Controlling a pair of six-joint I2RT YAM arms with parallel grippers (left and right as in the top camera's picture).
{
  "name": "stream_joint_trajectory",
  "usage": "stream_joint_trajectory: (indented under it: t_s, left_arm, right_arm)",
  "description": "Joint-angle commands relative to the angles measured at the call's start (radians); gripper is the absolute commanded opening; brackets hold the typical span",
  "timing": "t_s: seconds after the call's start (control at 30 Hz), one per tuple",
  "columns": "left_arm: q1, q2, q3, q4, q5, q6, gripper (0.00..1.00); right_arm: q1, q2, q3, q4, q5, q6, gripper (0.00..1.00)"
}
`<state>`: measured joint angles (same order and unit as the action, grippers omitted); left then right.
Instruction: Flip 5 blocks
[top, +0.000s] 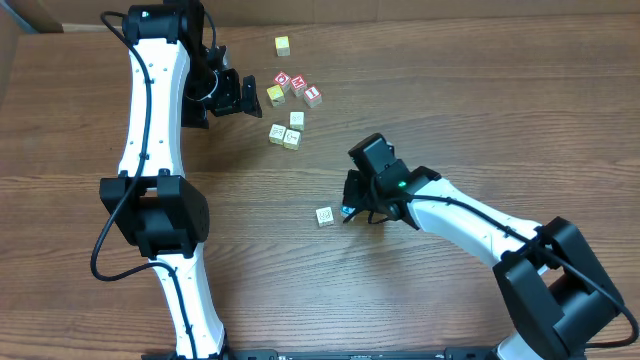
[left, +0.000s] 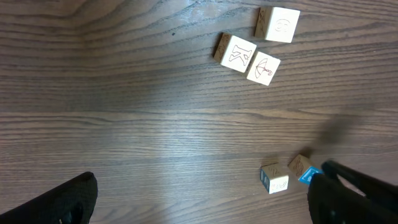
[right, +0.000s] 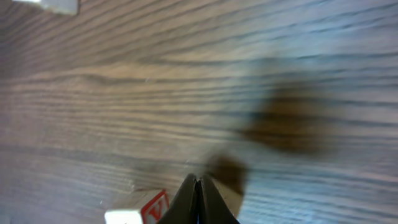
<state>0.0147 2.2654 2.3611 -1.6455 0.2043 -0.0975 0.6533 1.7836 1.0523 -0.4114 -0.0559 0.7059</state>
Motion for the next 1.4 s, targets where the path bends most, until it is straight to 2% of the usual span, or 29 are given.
stream_joint_trajectory:
  t_s: [0.0, 0.63, 0.97, 1.37]
  left_arm:
    - [0.005, 0.007, 0.015, 0.001, -0.005, -0.007, 1.0]
    - [0.005, 0.007, 0.015, 0.001, -0.005, -0.007, 1.0]
    - [0.005, 0.007, 0.015, 0.001, -0.005, -0.007, 1.0]
    - [0.005, 0.007, 0.015, 0.001, -0.005, -0.007, 1.0]
  right_arm:
    - [0.027, 0.009, -0.007, 0.005, 0.013, 0.001, 0.04]
    - [0.032, 0.011, -0.007, 0.041, 0.133, 0.002, 0.04]
    - [0.032, 0.011, -0.007, 0.009, -0.023, 0.002, 0.04]
    - [0.032, 0.011, -0.007, -0.027, -0.074, 0.002, 0.04]
